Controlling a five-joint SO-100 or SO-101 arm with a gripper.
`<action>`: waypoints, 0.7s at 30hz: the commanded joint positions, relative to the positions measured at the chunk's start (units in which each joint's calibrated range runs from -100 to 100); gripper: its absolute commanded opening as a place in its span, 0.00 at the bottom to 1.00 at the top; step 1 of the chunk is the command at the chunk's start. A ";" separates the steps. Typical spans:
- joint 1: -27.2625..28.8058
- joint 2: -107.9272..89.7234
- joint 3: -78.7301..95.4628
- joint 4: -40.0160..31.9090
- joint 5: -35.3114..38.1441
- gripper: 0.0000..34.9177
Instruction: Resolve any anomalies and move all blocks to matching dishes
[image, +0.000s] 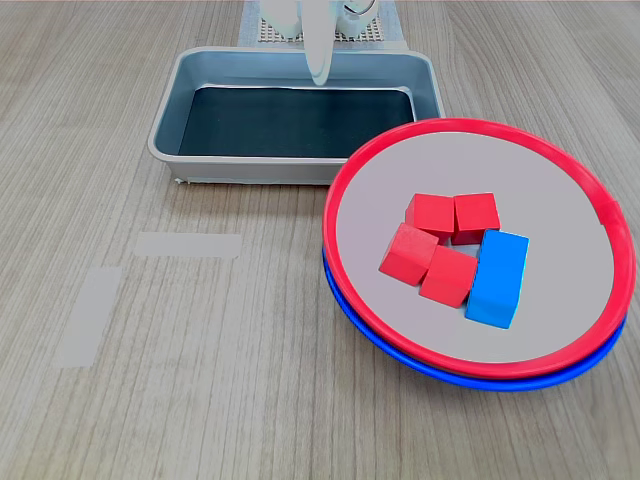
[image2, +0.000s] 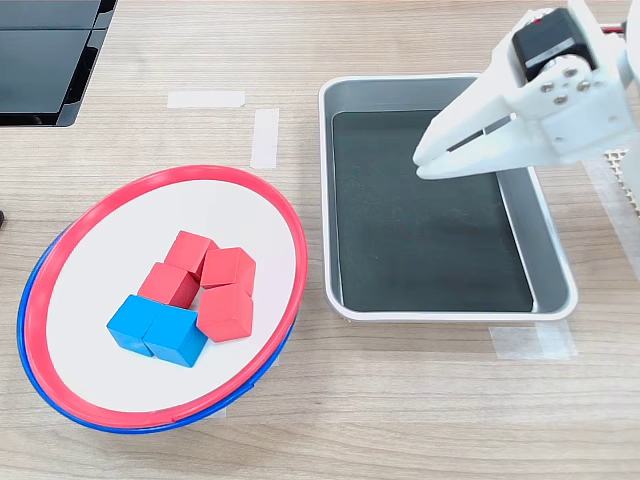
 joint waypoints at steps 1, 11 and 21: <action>-3.03 13.14 -13.57 -0.23 1.07 0.07; -10.94 65.25 -59.81 4.64 9.04 0.35; -13.10 84.01 -70.46 1.83 13.38 0.36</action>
